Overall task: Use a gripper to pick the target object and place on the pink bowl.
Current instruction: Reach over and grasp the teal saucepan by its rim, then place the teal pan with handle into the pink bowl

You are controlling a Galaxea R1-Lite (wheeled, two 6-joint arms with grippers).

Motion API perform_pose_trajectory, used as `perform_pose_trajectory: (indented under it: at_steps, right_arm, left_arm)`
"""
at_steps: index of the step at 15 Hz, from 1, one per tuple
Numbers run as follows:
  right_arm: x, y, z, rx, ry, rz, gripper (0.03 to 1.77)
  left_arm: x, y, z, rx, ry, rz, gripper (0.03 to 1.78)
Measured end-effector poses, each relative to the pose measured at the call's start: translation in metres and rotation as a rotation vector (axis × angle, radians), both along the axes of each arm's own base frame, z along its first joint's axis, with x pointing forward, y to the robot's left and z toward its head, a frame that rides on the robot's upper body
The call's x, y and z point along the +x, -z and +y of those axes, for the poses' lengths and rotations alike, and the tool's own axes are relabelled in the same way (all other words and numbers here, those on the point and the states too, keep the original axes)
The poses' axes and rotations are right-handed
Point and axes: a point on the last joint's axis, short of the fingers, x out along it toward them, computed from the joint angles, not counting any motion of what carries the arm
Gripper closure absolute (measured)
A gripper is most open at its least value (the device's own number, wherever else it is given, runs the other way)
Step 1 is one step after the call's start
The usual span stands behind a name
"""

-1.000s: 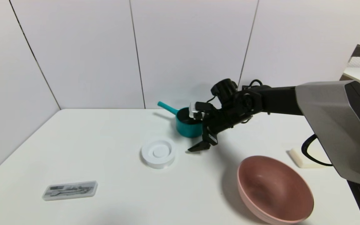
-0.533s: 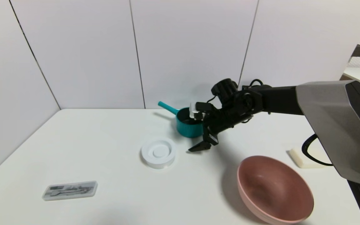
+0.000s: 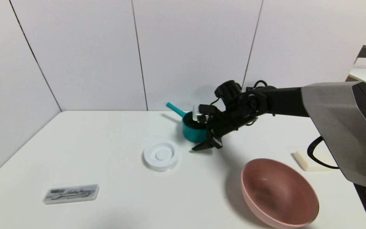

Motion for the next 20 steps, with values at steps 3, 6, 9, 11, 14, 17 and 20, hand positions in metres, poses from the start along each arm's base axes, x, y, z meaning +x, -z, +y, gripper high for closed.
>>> perform_pose_trajectory:
  at_steps: [3, 6, 9, 11, 14, 17, 20]
  right_arm:
    - [-0.001, -0.001, 0.001, 0.002, -0.003, -0.002, 0.98]
    - [-0.001, -0.004, 0.002, 0.007, -0.004, -0.009, 1.69]
    - [-0.003, -0.006, 0.002, 0.007, -0.006, -0.007, 1.68]
    - [-0.005, -0.01, 0.002, 0.01, -0.003, -0.009, 1.68]
    - [-0.009, -0.022, 0.0, 0.023, 0.001, -0.027, 1.68]
    - [-0.015, -0.047, -0.007, 0.053, 0.026, -0.055, 1.68]
    - [-0.032, -0.087, -0.017, 0.111, 0.082, -0.069, 1.68]
  left_arm:
    - [0.0, 0.0, 0.0, 0.0, 0.0, 0.0, 0.12]
    - [0.0, 0.0, 0.0, 0.0, -0.001, 0.0, 0.12]
    - [0.0, 0.0, 0.0, 0.0, 0.0, 0.0, 0.12]
    - [0.0, 0.0, 0.0, 0.0, 0.0, 0.0, 0.12]
    - [0.0, 0.0, 0.0, 0.0, 0.0, 0.0, 0.12]
    - [0.0, 0.0, 0.0, 0.0, 0.0, 0.0, 0.12]
    - [0.0, 0.0, 0.0, 0.0, 0.0, 0.0, 0.12]
